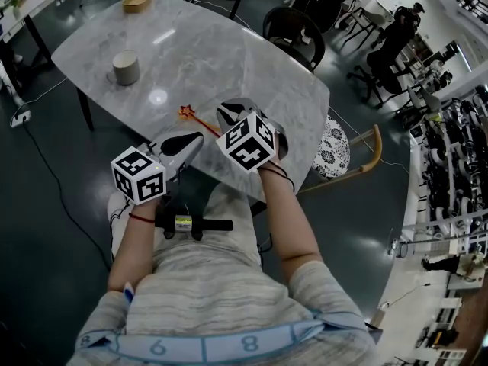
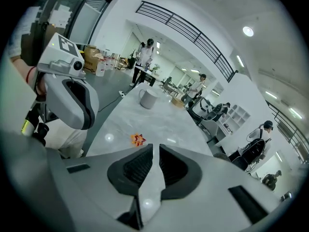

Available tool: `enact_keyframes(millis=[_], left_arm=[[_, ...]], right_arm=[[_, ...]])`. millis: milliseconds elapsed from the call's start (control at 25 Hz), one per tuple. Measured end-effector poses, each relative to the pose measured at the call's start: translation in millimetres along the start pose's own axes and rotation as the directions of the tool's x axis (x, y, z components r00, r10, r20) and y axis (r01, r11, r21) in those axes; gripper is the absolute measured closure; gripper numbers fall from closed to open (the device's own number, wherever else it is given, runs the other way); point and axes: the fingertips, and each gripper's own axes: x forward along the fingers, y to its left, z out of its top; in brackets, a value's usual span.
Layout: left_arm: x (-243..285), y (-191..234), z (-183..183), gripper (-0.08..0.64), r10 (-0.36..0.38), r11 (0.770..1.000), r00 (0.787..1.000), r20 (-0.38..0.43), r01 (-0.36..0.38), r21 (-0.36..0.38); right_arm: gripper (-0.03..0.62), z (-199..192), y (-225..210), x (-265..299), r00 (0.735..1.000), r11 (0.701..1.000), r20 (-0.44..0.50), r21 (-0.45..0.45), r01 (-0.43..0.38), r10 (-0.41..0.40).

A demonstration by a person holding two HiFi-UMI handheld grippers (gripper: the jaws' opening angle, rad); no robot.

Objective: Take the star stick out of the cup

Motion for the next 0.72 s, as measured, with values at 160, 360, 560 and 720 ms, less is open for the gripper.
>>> enact_keyframes(millis=[160, 360, 560, 720], left_arm=[[1.0, -0.9, 0.3, 0.541, -0.002, 1.000, 1.000, -0.001, 0.002, 0.008], [2.3, -3.5, -0.6, 0.541, -0.006, 1.000, 1.000, -0.007, 0.006, 0.014], [3.3, -7.6, -6.2, 0.541, -0.013, 1.000, 1.000, -0.007, 0.014, 0.026], [1.7, -11.7, -9.3, 0.541, -0.012, 0.999, 1.000, 0.008, 0.011, 0.044]], right_arm=[[0.571, 4.4, -3.8, -10.3, 0.999, 0.999, 0.045, 0.042, 0.018, -0.020], [0.571, 14.4, -10.6, -36.0, 0.983, 0.979, 0.167, 0.199, 0.042, -0.076], [0.572, 12.9, -3.7, -60.3, 0.929, 0.905, 0.339, 0.426, -0.011, -0.148], [0.572, 8.5, 13.4, -71.1, 0.876, 0.827, 0.449, 0.551, -0.115, -0.178]])
